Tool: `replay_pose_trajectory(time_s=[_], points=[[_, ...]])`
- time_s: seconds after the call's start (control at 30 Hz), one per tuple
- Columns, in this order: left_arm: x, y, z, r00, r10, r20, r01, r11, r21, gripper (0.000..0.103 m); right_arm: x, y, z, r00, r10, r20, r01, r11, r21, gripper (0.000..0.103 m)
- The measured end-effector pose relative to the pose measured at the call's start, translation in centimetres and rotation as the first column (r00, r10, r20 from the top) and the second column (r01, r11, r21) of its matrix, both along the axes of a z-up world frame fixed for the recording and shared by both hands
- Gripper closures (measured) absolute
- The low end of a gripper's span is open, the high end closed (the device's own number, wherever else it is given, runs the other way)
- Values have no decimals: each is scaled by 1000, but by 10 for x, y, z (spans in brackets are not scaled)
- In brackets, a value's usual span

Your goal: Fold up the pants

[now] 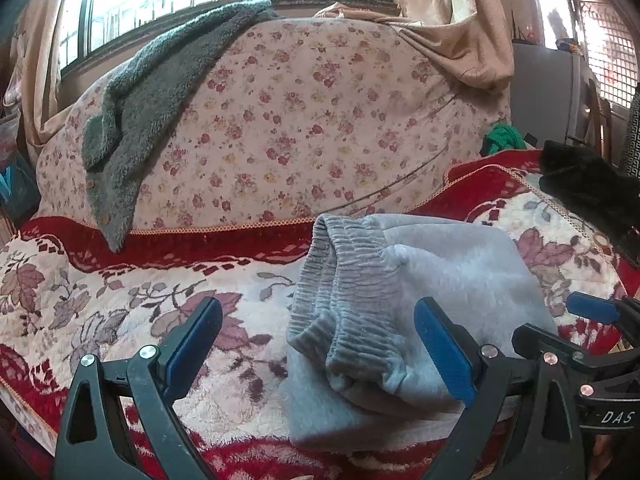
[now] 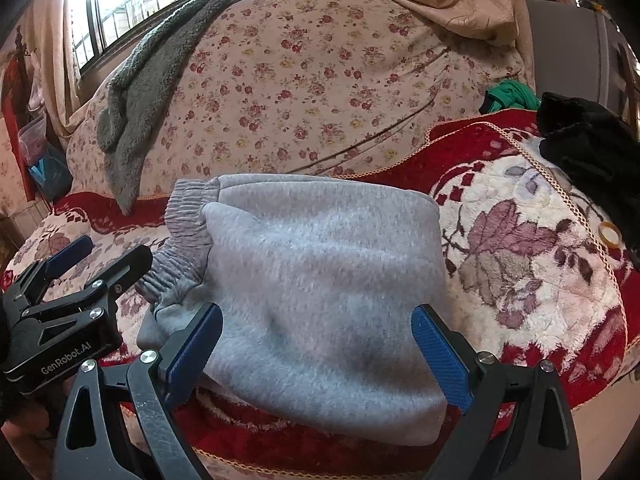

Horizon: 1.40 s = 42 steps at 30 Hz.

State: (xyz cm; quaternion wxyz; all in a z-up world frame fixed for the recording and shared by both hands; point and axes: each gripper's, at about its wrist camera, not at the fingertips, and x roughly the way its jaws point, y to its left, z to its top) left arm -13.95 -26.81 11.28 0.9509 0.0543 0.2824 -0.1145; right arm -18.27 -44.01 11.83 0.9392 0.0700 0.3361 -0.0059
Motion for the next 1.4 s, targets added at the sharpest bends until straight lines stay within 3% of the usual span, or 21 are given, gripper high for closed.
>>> replay_pose_trajectory(time_s=[1.4], points=[[12, 15, 5, 999, 38, -2, -38, 999, 6, 7, 9, 10, 0, 999, 27, -26, -28, 999, -22, 5]])
